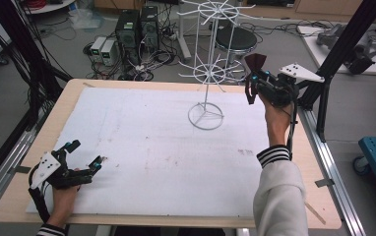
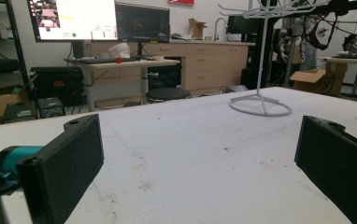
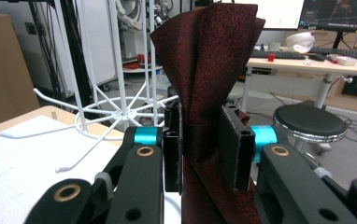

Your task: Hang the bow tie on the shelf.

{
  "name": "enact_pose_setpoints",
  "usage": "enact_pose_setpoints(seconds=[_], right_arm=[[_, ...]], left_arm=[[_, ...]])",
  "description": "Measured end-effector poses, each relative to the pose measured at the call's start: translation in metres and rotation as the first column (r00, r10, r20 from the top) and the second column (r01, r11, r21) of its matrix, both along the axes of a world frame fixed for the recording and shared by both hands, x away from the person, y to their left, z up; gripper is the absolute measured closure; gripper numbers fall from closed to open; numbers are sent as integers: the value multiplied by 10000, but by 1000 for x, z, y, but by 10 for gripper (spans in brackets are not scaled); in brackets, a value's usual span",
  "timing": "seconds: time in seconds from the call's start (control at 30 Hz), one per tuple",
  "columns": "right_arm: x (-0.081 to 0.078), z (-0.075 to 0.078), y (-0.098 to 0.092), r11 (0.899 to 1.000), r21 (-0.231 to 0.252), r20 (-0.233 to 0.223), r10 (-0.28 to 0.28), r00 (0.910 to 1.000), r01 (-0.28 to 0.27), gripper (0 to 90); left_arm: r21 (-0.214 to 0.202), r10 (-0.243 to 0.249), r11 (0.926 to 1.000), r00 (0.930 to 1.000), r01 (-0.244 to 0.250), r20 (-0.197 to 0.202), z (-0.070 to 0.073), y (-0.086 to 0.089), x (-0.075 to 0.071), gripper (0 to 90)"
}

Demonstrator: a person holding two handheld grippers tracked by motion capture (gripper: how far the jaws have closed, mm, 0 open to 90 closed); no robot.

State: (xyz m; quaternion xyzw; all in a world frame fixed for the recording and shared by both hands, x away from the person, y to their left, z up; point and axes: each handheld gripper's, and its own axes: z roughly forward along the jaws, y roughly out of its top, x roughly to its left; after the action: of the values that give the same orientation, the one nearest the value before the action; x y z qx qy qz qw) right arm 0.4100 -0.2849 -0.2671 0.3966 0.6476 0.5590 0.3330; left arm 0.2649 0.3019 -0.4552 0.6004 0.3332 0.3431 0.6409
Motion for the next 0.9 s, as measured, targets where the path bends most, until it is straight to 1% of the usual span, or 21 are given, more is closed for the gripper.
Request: enact_pose_setpoints(seconds=[0.07, 0.13, 0.17, 0.23, 0.33, 0.5, 0.53, 0.6, 0.67, 0.73, 0.8, 0.87, 0.9], right_arm=[[2, 2, 2, 10000, -33, -9, 3, 10000, -3, 729], [4, 4, 4, 10000, -54, 74, -14, 10000, 14, 729], [5, 5, 5, 10000, 38, 21, -6, 10000, 6, 729], [6, 7, 7, 10000, -43, 86, -87, 9999, 87, 730], [8, 10, 10, 10000, 23, 132, -93, 9999, 93, 729], [11, 12, 15, 10000, 24, 122, -8, 9999, 8, 730], [12, 14, 17, 10000, 50, 209, -33, 9998, 32, 729], [12, 14, 18, 10000, 85, 244, 10, 9997, -12, 729], [13, 14, 20, 10000, 62, 156, 4, 9999, -5, 730], [14, 14, 23, 9999, 100, 223, 5, 9998, -7, 729], [14, 14, 24, 9999, 116, 195, 26, 9998, -28, 729], [15, 14, 24, 10000, 52, 238, 5, 9997, -6, 729], [15, 14, 25, 9999, 143, 215, 18, 9998, -21, 730]], left_arm=[[-3, 6, 10000, 10000, -6, -4, 0, 0, 0, 17], [11, -4, 10000, 10000, 4, -5, 0, 0, 0, 17], [-2, 4, 10000, 10000, -4, -2, 0, 0, 0, 17], [15, -16, 10000, 10000, 16, -18, 0, 0, 0, 17], [-3, -21, 10000, 10000, 21, -8, 0, 0, 0, 17], [-20, -14, 10000, 10000, 14, -4, 0, 0, 0, 17], [-28, -22, 10000, 10000, 22, -10, 0, 0, 0, 17], [-21, -23, 10000, 10000, 23, -11, 0, 0, 0, 17], [-16, -21, 10000, 10000, 21, -13, 0, 0, 0, 17], [-17, -22, 10000, 10000, 21, -14, 0, 0, 0, 17], [-7, -21, 10000, 10000, 21, -16, 0, 0, 0, 17], [12, -14, 10000, 10000, 14, -11, 0, 0, 0, 17], [1, -18, 10000, 10000, 18, -11, 0, 0, 0, 17]])
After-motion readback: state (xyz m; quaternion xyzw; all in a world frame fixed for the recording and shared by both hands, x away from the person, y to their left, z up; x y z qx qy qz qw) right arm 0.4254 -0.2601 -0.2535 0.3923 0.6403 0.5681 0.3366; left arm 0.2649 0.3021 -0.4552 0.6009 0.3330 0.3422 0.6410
